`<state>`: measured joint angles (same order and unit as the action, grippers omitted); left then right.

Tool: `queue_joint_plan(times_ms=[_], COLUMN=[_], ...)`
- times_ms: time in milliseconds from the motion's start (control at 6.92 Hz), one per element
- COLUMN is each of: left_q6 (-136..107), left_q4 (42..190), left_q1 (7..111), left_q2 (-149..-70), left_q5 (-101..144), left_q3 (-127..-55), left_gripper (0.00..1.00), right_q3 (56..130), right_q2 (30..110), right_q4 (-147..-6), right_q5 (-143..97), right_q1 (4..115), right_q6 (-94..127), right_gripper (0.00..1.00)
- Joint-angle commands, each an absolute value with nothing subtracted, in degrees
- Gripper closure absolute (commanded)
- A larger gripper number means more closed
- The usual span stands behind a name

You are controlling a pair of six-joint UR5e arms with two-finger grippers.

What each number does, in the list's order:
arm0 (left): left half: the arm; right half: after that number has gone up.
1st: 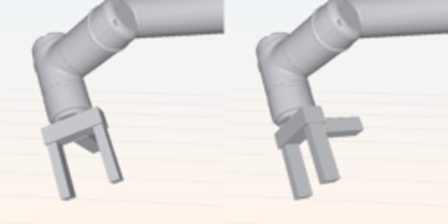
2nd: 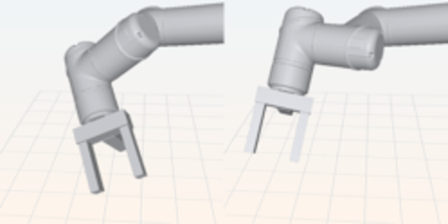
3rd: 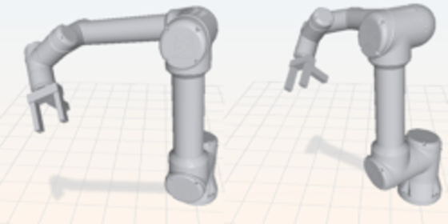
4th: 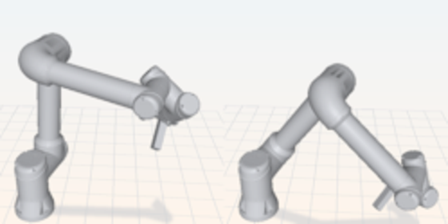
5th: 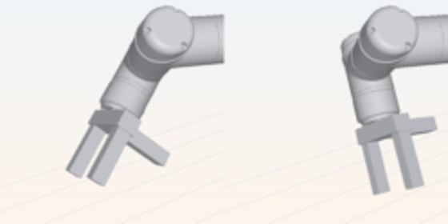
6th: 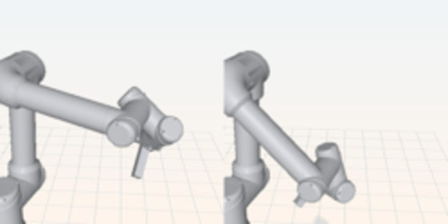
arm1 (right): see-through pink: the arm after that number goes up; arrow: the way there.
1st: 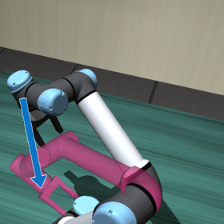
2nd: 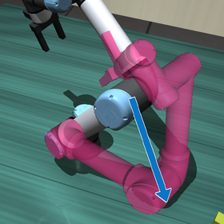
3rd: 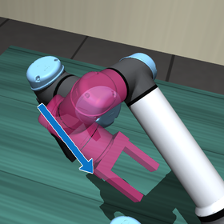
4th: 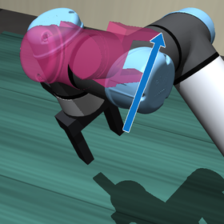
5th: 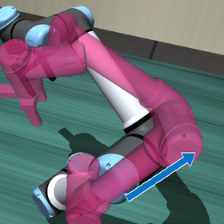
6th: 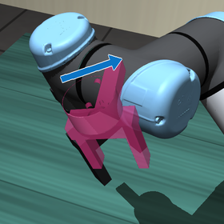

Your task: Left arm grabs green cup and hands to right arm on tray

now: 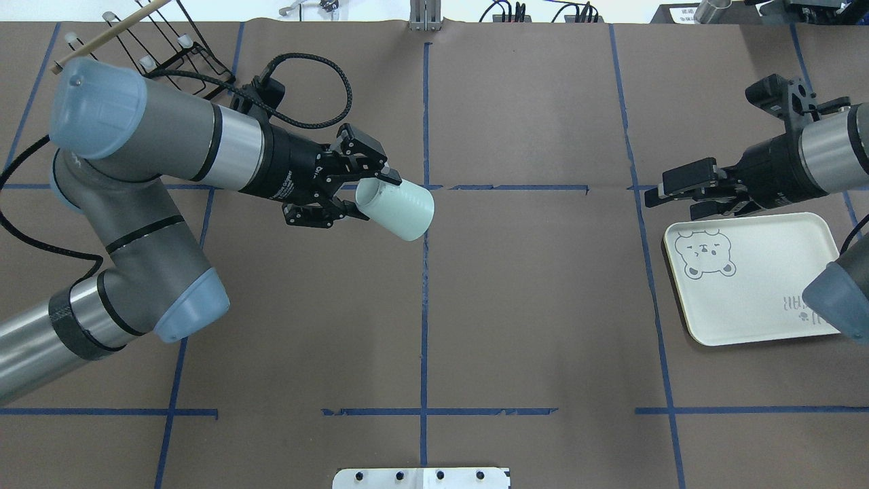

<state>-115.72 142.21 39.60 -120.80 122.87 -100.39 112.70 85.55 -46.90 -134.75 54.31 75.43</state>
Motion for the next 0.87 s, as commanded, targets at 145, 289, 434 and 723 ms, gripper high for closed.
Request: queue_joint_plan(times_ms=[145, 289, 434, 723], left_q6=[-127.12, -130.57, -131.39, -131.57], left_q4=[168.82, 176.93, 182.58, 189.04], left_q1=[36.49, 33.69, 29.75, 25.23], left_q2=[-120.59, -120.59, -120.85, -121.20], left_q5=[119.74, 116.75, 111.67, 104.52], left_q3=[-95.56, -94.58, -94.74, -94.75], left_gripper=[0.96, 0.96, 0.96, 0.96], right_q3=[111.80, 111.71, 112.06, 111.72], right_q2=[84.30, 81.94, 77.82, 75.67], right_q4=[-15.65, -11.64, -11.34, -2.09], right_q5=[-134.21, -132.90, -130.54, -123.19], right_q1=[50.03, 48.79, 47.30, 43.62], right_q6=[102.76, 107.09, 113.23, 122.04], right_gripper=[0.00, 0.00, 0.00, 0.00])
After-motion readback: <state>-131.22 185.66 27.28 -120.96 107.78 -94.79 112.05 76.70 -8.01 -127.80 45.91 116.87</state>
